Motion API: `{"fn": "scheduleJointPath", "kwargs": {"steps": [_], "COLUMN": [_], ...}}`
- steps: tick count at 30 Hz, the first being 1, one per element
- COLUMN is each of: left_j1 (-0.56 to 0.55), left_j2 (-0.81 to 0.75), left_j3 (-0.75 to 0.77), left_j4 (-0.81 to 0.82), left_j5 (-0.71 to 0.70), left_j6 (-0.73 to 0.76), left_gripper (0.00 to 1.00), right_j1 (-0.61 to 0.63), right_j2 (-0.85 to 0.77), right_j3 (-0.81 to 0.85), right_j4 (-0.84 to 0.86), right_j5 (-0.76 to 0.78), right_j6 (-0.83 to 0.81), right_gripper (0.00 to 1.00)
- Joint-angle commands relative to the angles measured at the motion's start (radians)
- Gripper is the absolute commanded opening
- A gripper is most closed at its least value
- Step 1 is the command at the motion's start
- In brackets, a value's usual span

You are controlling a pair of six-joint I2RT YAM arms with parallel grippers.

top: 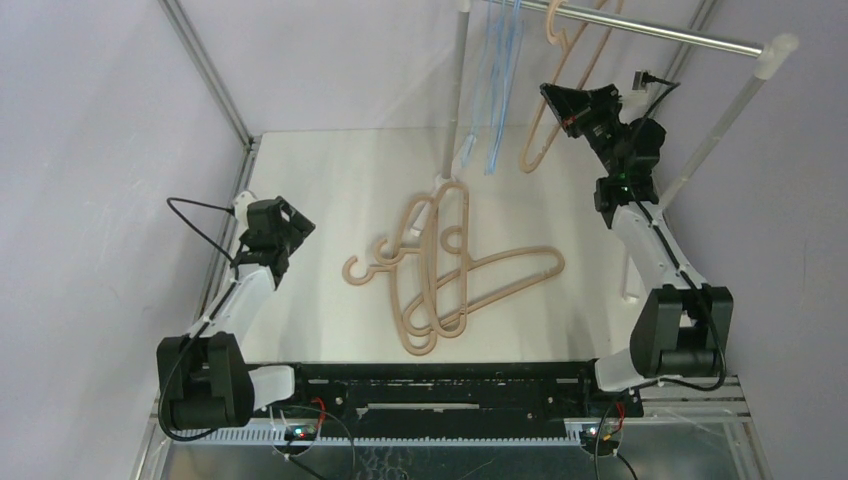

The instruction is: Organize the hangers

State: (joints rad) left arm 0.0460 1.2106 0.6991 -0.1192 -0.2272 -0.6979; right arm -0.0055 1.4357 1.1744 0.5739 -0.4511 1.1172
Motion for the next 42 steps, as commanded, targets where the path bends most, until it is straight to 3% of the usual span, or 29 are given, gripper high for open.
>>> {"fn": "scheduleJointPath", "kwargs": {"steps": [1,9,16,27,42], "left_j1": [-0.003,-0.005,-0.005,-0.018,-0.056], "left_j2": [0.004,0.030,0.034,0.020,0.021], "left_j3": [-0.011,-0.002,-0.007,-0.019,-0.021], "left_j4": [0.047,0.053,0.061,0.081,0.093], "left_j5": [-0.022,-0.024,-0.022,-0.001,-0.003], "left_j6": [0.046,0.052,0.053,0.064,0.072], "left_gripper": [0.83,0.83,0.83,0.87,0.89], "right_j1": [-0.011,-0.006,0.025,0.107,0.206], "right_j2": [0.065,0.145,0.142,-0.031,-0.343], "right_j3": [0.074,0.111,0.122,0.030,-0.103], "right_j4": [0.076,0.072,-0.059,-0.279,-0.481], "right_j5": [-0.009,-0.028,-0.010,0.204,0.493], "right_j6": [0.031,0.036,-0.065,-0.293,-0.555], "right_gripper": [0.00,0.00,0.11,0.65,0.82]}}
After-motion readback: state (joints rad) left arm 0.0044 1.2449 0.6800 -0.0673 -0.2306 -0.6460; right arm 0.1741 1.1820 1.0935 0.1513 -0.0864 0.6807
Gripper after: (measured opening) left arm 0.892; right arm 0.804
